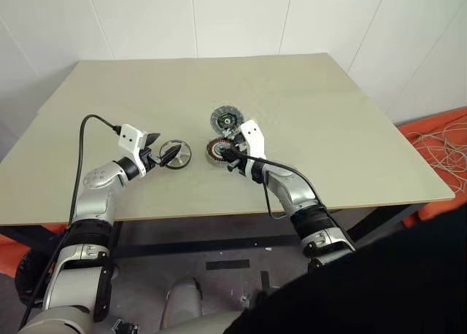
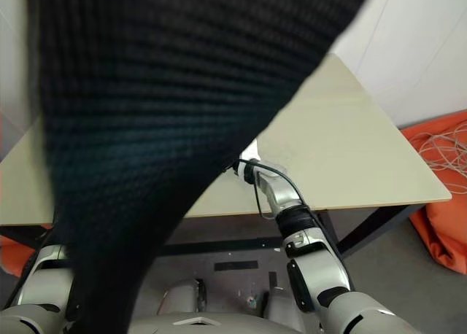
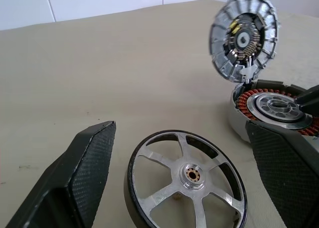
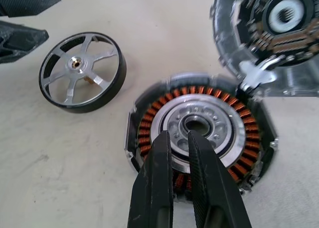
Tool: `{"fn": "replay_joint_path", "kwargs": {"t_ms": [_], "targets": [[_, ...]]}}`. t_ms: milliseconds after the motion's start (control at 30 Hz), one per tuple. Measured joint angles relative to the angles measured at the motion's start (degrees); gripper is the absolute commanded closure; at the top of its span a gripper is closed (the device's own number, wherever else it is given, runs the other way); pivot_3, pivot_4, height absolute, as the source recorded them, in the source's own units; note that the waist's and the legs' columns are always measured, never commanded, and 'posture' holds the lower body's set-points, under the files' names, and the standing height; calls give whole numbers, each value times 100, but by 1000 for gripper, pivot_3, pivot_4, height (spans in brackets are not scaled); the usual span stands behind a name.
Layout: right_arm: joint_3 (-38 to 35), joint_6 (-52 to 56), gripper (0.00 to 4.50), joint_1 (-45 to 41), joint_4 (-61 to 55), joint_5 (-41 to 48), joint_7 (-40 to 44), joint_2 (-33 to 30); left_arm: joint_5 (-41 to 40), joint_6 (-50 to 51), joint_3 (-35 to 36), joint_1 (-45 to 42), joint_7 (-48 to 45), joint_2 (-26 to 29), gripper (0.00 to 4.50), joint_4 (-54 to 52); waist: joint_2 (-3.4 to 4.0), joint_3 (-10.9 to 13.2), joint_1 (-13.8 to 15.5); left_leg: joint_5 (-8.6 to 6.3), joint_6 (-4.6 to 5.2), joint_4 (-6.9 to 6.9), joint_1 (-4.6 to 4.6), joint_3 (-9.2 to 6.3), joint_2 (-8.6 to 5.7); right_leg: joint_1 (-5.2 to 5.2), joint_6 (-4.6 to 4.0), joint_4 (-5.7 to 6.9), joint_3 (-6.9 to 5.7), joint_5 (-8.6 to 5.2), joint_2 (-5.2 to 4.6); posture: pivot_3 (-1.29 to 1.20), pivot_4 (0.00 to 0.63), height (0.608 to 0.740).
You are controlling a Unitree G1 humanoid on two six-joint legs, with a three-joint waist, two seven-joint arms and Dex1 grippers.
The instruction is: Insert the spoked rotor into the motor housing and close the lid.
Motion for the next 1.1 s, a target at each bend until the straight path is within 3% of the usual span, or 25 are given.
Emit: {"fn": "replay_joint_path", "kwargs": {"t_ms": [300, 400, 533, 1100], "targets": [[-185, -222, 3901, -749, 697, 6, -32, 28, 1, -2, -1, 1, 3, -1, 79, 0, 0, 0, -8, 0, 0, -3, -2, 2, 0, -4, 0, -2, 0, 0, 0, 0, 0, 740], [-186, -363, 4449, -881, 1184, -5, -35, 80, 1, -2, -1, 4, 9, -1, 79, -3, 0, 0, -8, 0, 0, -3, -4, 2, 0, -5, 0, -2, 0, 0, 0, 0, 0, 740], [-175, -443, 4480, -907, 1522, -56, -52, 131, 1, -2, 0, 26, 23, 0, 79, -25, 0, 1, -7, 0, 0, -2, -5, 2, 0, -6, -1, -1, 0, 0, 0, 0, 0, 740], [-243, -389, 4480, -963, 1183, -121, -176, 17, 1, -3, 2, 65, 28, 1, 79, -33, 0, 1, -8, 0, 0, -2, -5, 3, 2, -8, -1, 0, 0, 0, 1, 0, 0, 740]]}}
